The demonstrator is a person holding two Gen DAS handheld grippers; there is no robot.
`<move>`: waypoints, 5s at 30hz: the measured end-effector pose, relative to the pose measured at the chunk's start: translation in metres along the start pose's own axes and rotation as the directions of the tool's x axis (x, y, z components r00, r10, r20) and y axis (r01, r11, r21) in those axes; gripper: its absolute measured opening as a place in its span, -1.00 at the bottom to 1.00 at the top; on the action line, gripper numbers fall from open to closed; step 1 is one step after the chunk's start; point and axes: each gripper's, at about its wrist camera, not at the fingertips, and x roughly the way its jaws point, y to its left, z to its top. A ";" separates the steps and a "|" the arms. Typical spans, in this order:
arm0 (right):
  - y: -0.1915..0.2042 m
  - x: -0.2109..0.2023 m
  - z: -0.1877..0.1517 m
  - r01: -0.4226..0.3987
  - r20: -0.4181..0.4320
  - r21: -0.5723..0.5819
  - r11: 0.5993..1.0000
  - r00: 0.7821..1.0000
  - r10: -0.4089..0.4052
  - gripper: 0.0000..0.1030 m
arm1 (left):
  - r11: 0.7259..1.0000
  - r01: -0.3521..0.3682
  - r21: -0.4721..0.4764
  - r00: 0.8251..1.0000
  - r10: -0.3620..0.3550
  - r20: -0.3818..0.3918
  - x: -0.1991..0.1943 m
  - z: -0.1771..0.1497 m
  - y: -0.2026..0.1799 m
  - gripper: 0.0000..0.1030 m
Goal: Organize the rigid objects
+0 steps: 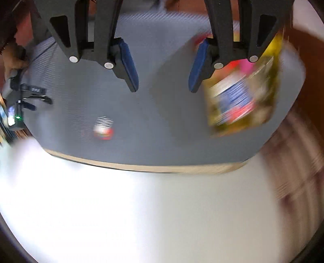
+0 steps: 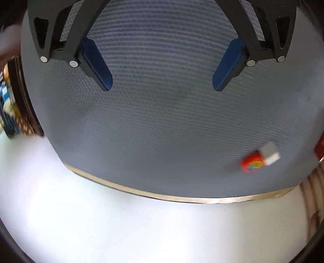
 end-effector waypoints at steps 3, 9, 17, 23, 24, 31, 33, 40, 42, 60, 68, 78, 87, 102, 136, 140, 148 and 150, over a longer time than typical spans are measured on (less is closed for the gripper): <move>-0.025 0.011 -0.007 -0.094 -0.021 0.112 0.989 0.995 0.097 0.93 | 0.987 0.045 0.152 0.999 -0.044 -0.009 0.043 0.033 -0.052 0.02; -0.036 0.005 -0.005 -0.212 0.047 0.130 0.968 0.977 0.208 0.95 | 0.944 0.196 0.266 0.977 -0.167 -0.130 0.126 0.078 -0.103 0.02; -0.043 0.003 -0.002 -0.273 0.062 0.117 0.955 0.962 0.267 0.96 | 0.916 0.286 0.281 0.944 -0.218 -0.248 0.181 0.088 -0.118 0.02; -0.031 0.004 -0.006 -0.283 0.037 0.111 0.953 0.959 0.280 0.96 | 0.887 0.280 0.368 0.939 -0.173 -0.297 0.205 0.080 -0.131 0.02; -0.028 0.006 -0.005 -0.284 0.038 0.111 0.952 0.959 0.281 0.97 | 0.885 0.281 0.371 0.937 -0.168 -0.307 0.211 0.079 -0.132 0.02; -0.023 0.012 -0.002 -0.280 0.020 0.112 0.953 0.960 0.280 0.99 | 0.932 0.253 0.260 0.943 -0.178 -0.280 0.208 0.069 -0.123 -0.42; -0.022 0.013 -0.002 -0.270 0.020 0.117 0.956 0.963 0.269 0.99 | 0.949 0.241 0.202 0.947 -0.185 -0.264 0.193 0.061 -0.116 -0.42; 0.018 0.010 0.044 -0.476 0.060 -0.025 0.879 0.877 0.477 0.99 | 0.964 0.267 0.014 0.934 -0.254 -0.252 0.136 0.029 -0.082 -0.42; 0.045 0.017 0.067 -0.498 0.053 -0.132 0.857 0.860 0.508 1.00 | 0.969 0.248 -0.009 0.938 -0.242 -0.246 0.116 0.017 -0.074 -0.42; 0.165 0.105 0.139 -0.520 -0.171 -0.409 0.750 0.851 0.497 0.76 | 0.976 0.184 -0.118 0.961 -0.204 -0.184 0.045 -0.006 -0.022 -0.42; 0.144 0.085 0.129 -0.492 -0.174 -0.308 0.814 0.871 0.460 -0.12 | 0.951 0.068 -0.303 0.984 -0.114 -0.136 -0.009 -0.023 0.058 -0.41; 0.126 0.023 0.081 -0.623 -0.145 -0.090 0.777 0.780 0.609 -0.12 | 0.887 -0.183 -0.425 0.976 0.111 -0.189 -0.047 -0.056 0.175 -0.41; 0.159 -0.021 0.062 -0.685 -0.145 -0.074 0.725 0.727 0.672 -0.12 | 0.906 -0.126 -0.404 0.974 0.037 -0.222 0.001 -0.054 0.181 -0.41; 0.248 -0.069 0.079 -0.784 -0.165 -0.121 0.608 0.620 0.767 -0.12 | 0.916 -0.096 -0.389 0.964 -0.011 -0.265 0.037 -0.067 0.174 -0.31; 0.475 -0.075 0.076 -0.804 -0.286 -0.234 0.546 0.594 0.752 -0.09 | 0.805 -0.368 -0.466 0.929 0.346 -0.136 -0.043 -0.108 0.202 0.06; 0.473 -0.082 0.079 -0.801 -0.255 -0.239 0.548 0.597 0.761 -0.07 | 0.803 -0.376 -0.463 0.926 0.350 -0.145 -0.041 -0.108 0.203 0.06; 0.437 -0.113 0.081 -0.787 -0.104 -0.272 0.554 0.597 0.796 0.27 | 0.807 -0.386 -0.447 0.921 0.366 -0.136 -0.042 -0.108 0.197 0.06; 0.430 -0.123 0.077 -0.754 -0.063 -0.306 0.580 0.625 0.778 0.38 | 0.808 -0.391 -0.440 0.919 0.373 -0.132 -0.043 -0.108 0.195 0.06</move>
